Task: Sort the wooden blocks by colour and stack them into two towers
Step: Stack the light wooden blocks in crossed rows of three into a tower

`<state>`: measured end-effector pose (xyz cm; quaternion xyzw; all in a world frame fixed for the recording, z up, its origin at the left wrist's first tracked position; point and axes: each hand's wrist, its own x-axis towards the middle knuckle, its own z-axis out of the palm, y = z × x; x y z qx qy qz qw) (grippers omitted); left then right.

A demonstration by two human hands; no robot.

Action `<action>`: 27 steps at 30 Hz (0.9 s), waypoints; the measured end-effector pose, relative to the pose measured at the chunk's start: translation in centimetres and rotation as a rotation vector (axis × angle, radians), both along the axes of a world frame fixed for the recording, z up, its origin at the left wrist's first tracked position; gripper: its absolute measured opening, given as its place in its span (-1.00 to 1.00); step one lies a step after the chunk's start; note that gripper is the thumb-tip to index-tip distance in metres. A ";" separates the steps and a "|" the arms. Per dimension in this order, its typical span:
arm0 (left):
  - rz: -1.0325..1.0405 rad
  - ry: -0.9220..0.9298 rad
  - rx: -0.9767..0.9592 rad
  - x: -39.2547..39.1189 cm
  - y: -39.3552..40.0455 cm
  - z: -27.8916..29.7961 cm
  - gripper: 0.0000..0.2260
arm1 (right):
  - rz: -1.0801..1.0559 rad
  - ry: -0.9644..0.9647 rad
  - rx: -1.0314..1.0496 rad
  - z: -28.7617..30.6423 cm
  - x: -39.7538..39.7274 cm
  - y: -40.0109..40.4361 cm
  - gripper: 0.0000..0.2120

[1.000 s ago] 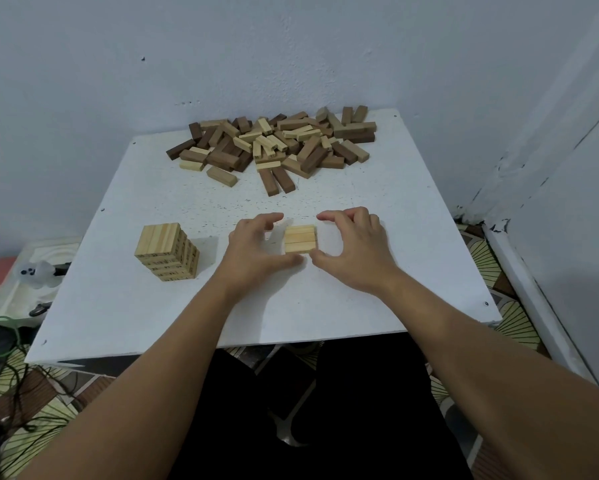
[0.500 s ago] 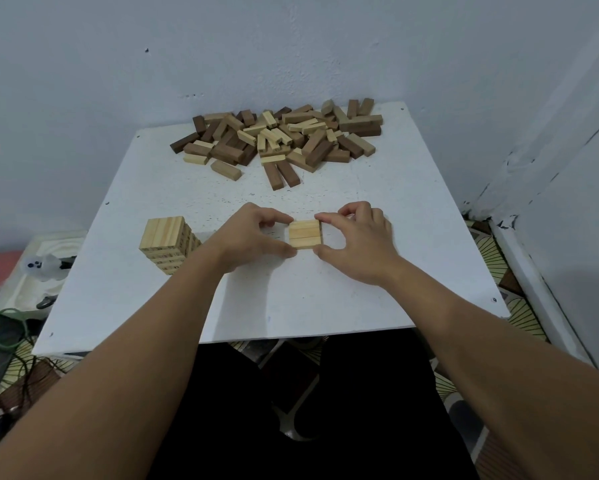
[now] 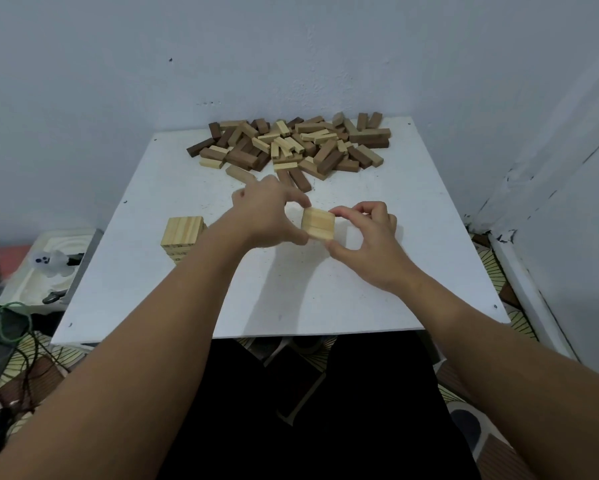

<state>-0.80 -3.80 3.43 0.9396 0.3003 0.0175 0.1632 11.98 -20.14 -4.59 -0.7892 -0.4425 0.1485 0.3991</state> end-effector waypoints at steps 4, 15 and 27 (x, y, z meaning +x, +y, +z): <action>-0.019 -0.023 0.079 -2.7 1.5 3.6 -0.57 | 0.003 0.004 0.112 3.0 -1.8 1.8 -0.53; 0.077 -0.035 -0.001 -14.6 8.8 5.6 -0.49 | 0.201 -0.065 0.128 6.5 -9.2 10.5 -0.55; 0.088 -0.071 -0.234 -18.0 12.0 2.0 -0.40 | 0.259 -0.104 -0.019 5.6 -11.5 12.9 -0.55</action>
